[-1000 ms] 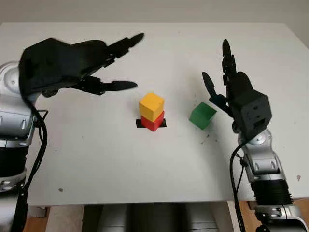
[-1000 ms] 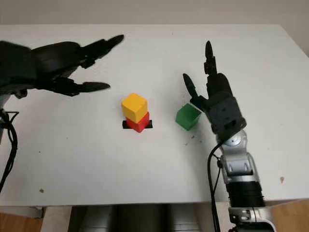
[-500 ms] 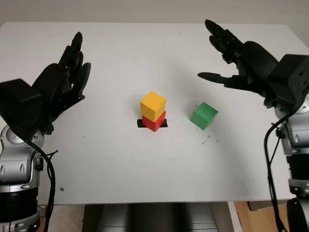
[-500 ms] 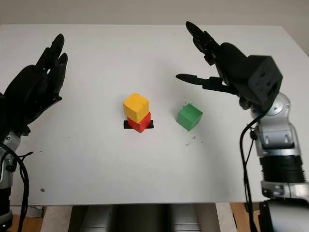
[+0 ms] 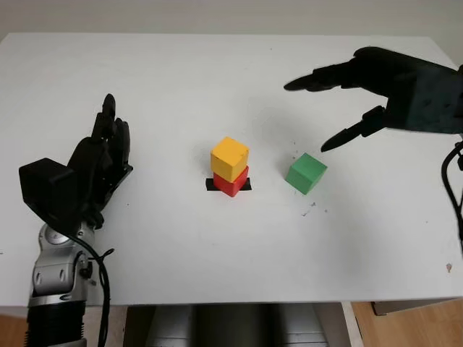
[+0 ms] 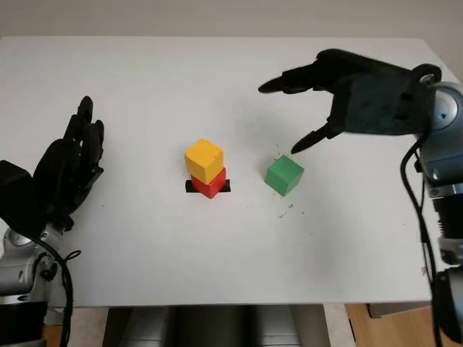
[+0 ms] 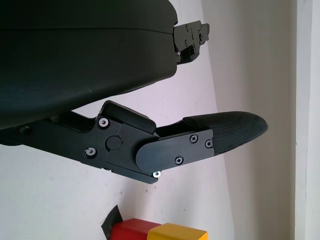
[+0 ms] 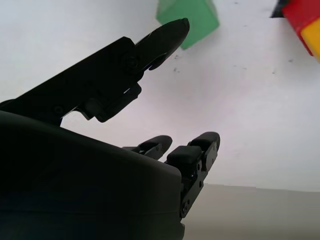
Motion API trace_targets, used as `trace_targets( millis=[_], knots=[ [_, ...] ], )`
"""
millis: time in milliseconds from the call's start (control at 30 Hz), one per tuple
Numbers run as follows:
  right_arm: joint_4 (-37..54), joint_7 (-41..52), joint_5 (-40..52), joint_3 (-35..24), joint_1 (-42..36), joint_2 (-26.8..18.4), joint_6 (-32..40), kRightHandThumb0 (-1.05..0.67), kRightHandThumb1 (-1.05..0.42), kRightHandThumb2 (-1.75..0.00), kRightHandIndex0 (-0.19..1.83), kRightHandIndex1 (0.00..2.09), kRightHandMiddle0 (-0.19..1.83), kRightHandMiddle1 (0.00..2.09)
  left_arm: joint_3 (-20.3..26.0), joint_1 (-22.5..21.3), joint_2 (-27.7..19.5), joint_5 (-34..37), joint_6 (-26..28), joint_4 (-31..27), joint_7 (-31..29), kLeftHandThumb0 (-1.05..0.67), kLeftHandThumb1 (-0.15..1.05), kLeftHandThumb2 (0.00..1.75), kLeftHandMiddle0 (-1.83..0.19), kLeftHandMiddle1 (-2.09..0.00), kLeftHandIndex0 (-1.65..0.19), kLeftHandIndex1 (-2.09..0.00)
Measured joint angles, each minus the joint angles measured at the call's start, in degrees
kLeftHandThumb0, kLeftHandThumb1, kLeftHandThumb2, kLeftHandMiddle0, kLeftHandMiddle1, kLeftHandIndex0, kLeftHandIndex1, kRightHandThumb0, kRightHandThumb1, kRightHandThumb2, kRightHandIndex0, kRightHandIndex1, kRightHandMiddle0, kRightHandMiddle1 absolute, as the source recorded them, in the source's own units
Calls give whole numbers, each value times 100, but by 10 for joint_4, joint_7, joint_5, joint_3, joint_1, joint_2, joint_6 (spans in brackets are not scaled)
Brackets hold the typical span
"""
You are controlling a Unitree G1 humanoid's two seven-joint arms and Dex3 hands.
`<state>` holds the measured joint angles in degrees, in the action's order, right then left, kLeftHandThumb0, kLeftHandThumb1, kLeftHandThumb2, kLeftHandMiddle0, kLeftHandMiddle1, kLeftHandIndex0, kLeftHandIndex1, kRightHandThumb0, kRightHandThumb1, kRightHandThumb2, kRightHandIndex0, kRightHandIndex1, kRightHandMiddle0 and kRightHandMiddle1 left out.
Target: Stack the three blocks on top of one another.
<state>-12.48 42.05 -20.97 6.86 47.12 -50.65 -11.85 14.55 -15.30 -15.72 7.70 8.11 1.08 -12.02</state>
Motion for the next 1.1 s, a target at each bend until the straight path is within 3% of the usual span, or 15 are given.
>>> trace_targets(
  millis=[233, 500, 1100],
  knots=[
    [14, 4, -24, 16, -13, -13, -86, -55, -68, -5, 56, 8, 60, 5, -8, 0, 0, -4, 1, 0, 9, -86, 105, 69, 19, 0, 19, 0],
    [31, -22, -56, 23, -65, -12, -123, -50, -69, -6, 54, 6, 58, 5, -15, 1, -1, -5, 3, -4, 13, -86, 105, 68, 19, 0, 19, 0],
    [-51, -201, -164, 61, -102, 29, -173, -56, -78, -7, 52, 5, 58, 6, -19, 16, -11, -6, 11, -15, 1, -85, 105, 67, 19, 0, 19, 0]
  ],
)
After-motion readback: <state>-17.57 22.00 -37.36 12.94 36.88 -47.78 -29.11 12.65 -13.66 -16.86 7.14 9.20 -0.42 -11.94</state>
